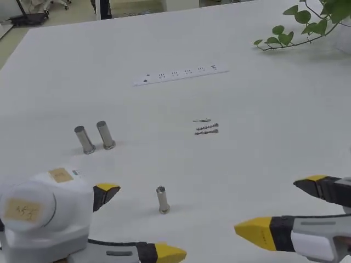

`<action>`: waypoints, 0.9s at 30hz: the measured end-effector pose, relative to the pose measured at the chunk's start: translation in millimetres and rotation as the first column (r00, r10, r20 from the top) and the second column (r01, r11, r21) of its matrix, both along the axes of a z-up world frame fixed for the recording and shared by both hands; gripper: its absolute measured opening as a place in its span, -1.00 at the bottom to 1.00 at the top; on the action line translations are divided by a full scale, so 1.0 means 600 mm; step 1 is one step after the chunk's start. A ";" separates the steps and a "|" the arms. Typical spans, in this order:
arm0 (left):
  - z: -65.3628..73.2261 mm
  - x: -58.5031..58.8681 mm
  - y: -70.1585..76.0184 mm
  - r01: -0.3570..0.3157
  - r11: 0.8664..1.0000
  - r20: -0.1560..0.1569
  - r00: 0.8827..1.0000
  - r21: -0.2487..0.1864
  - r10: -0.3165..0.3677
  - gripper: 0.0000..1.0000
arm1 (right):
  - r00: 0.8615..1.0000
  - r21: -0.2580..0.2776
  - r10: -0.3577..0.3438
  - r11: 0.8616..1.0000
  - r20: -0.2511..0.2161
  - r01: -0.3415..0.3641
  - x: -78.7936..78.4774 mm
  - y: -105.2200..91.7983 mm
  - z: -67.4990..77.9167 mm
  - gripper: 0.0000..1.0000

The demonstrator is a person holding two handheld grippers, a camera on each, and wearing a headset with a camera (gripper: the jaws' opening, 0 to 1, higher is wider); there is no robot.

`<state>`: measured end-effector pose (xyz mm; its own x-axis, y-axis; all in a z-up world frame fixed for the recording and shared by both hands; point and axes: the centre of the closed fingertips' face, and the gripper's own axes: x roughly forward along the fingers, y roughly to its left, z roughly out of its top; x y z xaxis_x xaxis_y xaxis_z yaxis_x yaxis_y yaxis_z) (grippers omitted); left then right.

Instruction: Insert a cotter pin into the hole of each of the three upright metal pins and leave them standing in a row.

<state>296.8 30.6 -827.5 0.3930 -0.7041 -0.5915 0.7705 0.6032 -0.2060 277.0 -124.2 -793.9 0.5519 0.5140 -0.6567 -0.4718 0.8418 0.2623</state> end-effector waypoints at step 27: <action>0.015 -0.032 0.039 -0.078 0.997 0.018 0.997 -0.011 0.078 0.97 | 0.928 -0.235 0.372 0.901 -0.019 -0.365 0.109 0.006 0.007 0.68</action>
